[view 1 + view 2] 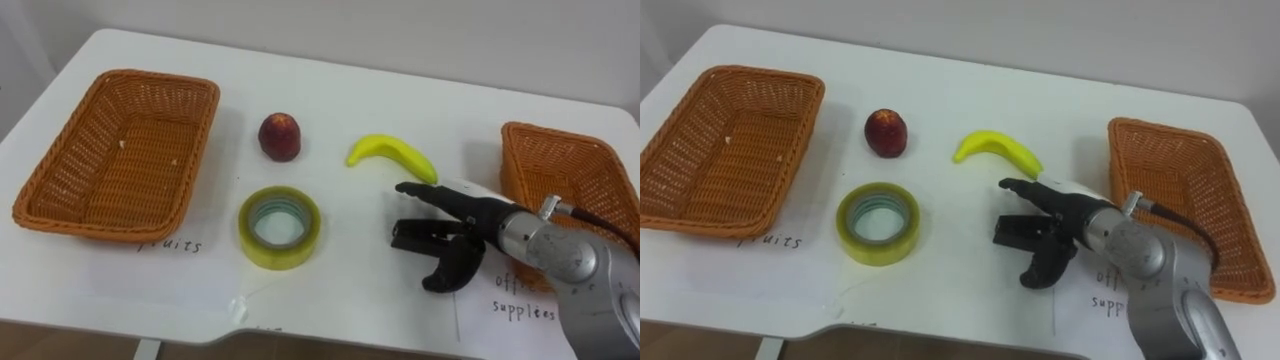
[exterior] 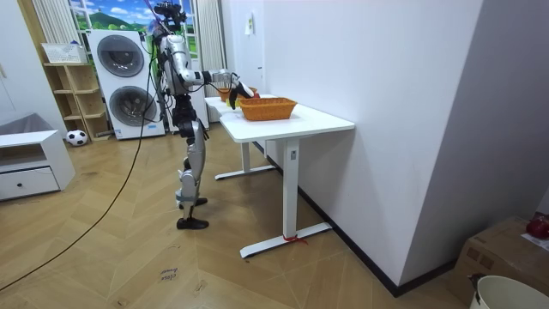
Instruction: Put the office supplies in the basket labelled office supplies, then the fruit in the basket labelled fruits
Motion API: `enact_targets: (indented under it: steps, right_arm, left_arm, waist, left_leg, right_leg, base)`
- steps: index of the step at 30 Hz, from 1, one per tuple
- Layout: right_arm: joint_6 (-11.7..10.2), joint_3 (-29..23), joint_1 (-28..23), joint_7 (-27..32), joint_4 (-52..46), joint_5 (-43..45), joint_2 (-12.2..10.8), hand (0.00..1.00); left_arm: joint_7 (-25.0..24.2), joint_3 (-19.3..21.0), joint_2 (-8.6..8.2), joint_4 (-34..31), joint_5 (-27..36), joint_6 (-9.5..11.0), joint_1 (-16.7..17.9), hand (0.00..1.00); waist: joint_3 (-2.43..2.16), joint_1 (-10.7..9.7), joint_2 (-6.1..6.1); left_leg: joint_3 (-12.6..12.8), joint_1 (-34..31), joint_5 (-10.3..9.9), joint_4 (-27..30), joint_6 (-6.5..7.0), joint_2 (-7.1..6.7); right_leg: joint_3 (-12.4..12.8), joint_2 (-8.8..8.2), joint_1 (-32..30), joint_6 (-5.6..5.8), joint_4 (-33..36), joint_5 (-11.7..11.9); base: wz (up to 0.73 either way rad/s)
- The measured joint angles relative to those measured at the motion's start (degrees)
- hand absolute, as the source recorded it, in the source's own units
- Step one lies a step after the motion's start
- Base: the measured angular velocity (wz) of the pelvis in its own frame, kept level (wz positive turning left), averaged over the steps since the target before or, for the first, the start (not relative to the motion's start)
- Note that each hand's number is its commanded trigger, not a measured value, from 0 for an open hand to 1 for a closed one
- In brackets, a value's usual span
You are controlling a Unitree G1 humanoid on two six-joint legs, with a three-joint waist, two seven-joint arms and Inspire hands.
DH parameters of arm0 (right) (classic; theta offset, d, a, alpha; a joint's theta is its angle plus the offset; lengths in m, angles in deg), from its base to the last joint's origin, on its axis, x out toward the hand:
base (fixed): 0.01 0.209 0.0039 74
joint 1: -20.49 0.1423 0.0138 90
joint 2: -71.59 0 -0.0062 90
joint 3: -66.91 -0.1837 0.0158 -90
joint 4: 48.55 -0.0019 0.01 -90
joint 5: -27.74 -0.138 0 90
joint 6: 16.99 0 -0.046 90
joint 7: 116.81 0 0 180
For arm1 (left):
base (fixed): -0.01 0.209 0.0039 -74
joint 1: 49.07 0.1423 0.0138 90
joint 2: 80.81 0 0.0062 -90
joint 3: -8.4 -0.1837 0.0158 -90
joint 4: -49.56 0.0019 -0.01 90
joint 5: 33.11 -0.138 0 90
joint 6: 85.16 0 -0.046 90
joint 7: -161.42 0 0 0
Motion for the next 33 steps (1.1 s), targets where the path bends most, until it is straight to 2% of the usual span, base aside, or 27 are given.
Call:
enact_targets:
  steps: [8, 13, 15, 18, 23, 27, 33]
  right_arm:
    - [-0.06, 0.00, -0.02, 0.03, 1.16, 0.17, -1.21, 0.00]
    - [-0.08, 0.03, -0.02, 0.08, 2.82, 0.99, -3.13, 0.00]
    - [-0.11, 0.08, -0.02, 0.23, 3.28, 1.54, -3.20, 0.00]
    - [-0.25, 0.08, -0.02, 0.93, 4.44, 1.95, -3.44, 0.00]
    - [-0.14, 0.09, -0.02, 1.48, 4.92, 1.99, -4.00, 0.00]
    - [0.11, 0.09, -0.02, 0.25, 4.89, 2.45, -3.99, 0.00]
    - [0.59, 0.61, 0.26, 1.29, 6.98, 2.18, -3.98, 0.00]
  left_arm:
    - [0.02, 0.04, 0.00, -0.72, 0.00, 0.49, 0.00, 0.00]
    - [0.12, 0.03, -0.02, -0.67, 0.05, 1.08, 0.02, 0.00]
    - [0.25, 0.04, -0.02, -0.63, 0.05, 1.10, 0.02, 0.00]
    - [0.92, 0.05, -0.03, -0.48, 0.06, 1.10, 0.19, 0.00]
    - [1.04, 0.02, -0.02, -0.03, 0.02, 1.08, 0.41, 0.00]
    - [0.89, 0.26, 0.12, 0.61, 0.02, 0.51, 0.60, 0.00]
    - [1.48, 0.08, 0.00, 0.61, 0.02, -0.64, 0.08, 0.00]
  waist:
    - [-0.03, -0.03, -0.02]
    - [-0.05, -0.06, -0.05]
    - [-0.05, -0.02, -0.03]
    - [-0.30, 0.00, -0.25]
    - [-0.32, -0.09, -0.23]
    - [-0.38, 0.09, -0.15]
    - [-0.64, 0.04, -0.55]
  left_leg:
    - [-0.12, -0.26, 0.00, 0.04, 0.00, -0.01]
    - [-0.11, -0.43, 0.00, 0.00, 0.00, -0.01]
    - [-0.09, -0.44, 0.00, -0.01, 0.00, -0.01]
    - [-0.09, -0.41, 0.00, 0.00, 0.00, -0.01]
    - [-0.12, -0.38, 0.00, 0.04, 0.00, -0.04]
    - [-0.09, -0.23, 0.00, 0.02, 0.00, -0.04]
    - [-0.63, 0.17, -0.01, -0.04, 0.01, -0.07]
  right_leg:
    - [-0.18, 0.00, -0.04, 0.00, -0.07, 0.00]
    - [-0.19, 0.00, -0.03, 0.00, -0.06, 0.00]
    - [-0.18, 0.00, -0.04, 0.00, -0.06, 0.00]
    - [-0.18, 0.01, 0.00, 0.00, -0.06, 0.00]
    - [-0.14, 0.01, 0.05, 0.00, -0.06, 0.00]
    - [0.12, 0.02, 0.09, 0.00, -0.04, 0.00]
    - [-0.88, -0.01, 0.81, -0.01, -0.04, 0.02]
  base:
    - [0.00]
    - [0.00]
    - [0.00]
    - [0.00]
    - [0.00]
    - [0.00]
    - [0.04]
